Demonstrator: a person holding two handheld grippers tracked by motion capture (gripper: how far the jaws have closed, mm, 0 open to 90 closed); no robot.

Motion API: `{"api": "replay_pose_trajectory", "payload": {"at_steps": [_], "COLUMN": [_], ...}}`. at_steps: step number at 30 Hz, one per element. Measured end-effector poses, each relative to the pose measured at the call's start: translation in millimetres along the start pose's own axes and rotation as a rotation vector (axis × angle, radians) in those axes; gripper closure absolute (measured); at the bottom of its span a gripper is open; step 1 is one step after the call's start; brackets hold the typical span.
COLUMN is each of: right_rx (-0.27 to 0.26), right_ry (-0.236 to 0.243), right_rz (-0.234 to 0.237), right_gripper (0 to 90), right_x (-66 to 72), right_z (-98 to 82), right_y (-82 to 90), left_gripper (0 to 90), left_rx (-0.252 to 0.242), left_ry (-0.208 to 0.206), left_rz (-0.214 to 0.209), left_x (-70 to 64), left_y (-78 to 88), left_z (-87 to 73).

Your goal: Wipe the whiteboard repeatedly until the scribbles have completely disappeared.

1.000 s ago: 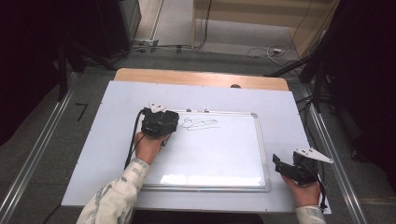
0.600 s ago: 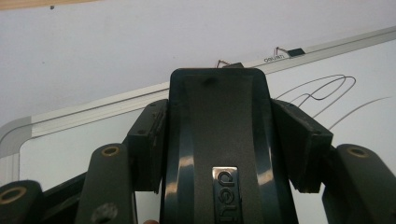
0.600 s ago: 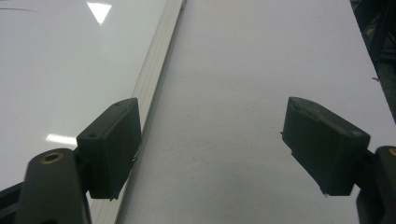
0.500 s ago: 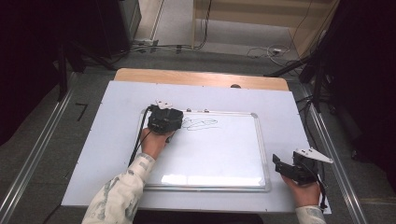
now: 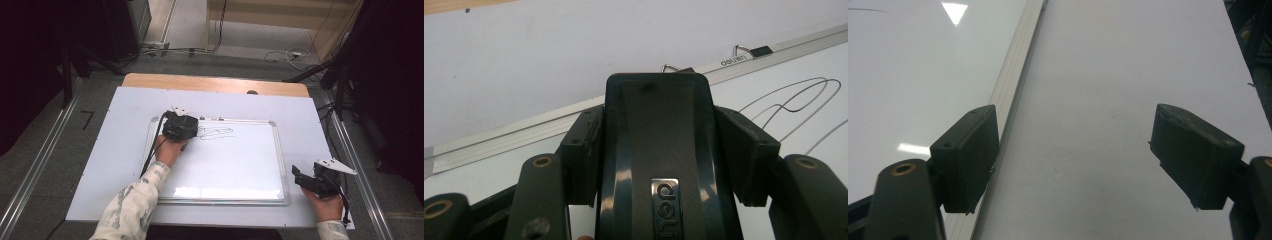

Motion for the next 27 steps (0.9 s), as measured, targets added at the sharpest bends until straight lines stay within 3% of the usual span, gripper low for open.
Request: {"api": "replay_pose_trajectory", "payload": {"at_steps": [3, 15, 27], "right_rx": [-0.001, -0.002, -0.003], "right_ry": [-0.003, -0.003, -0.003], "right_rz": [0.0, 0.001, 0.001], "right_gripper": [18.3, 18.3, 18.3], "right_x": [0.2, -0.1, -0.4], "right_z": [0.0, 0.0, 0.0], "right_y": [0.3, 0.4, 0.5], "left_gripper": [41.2, 41.2, 41.2], "left_rx": [0.002, 0.01, 0.021], "left_ry": [-0.024, -0.049, -0.057], "left_rz": [0.011, 0.022, 0.025], "left_x": [-3.0, -6.5, -10.0], "left_y": [-1.6, -4.6, -9.5], "left_z": [1.5, 0.8, -2.8]}}
Point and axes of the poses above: each handheld gripper's, and its own axes: y roughly backward along the jaws, z roughly out of its top, x roughly to its left, the point moved 3 cm from there along -y, roughly forward along the jaws, and after that the axes turned 11 degrees about z, right-handed, at the moved point
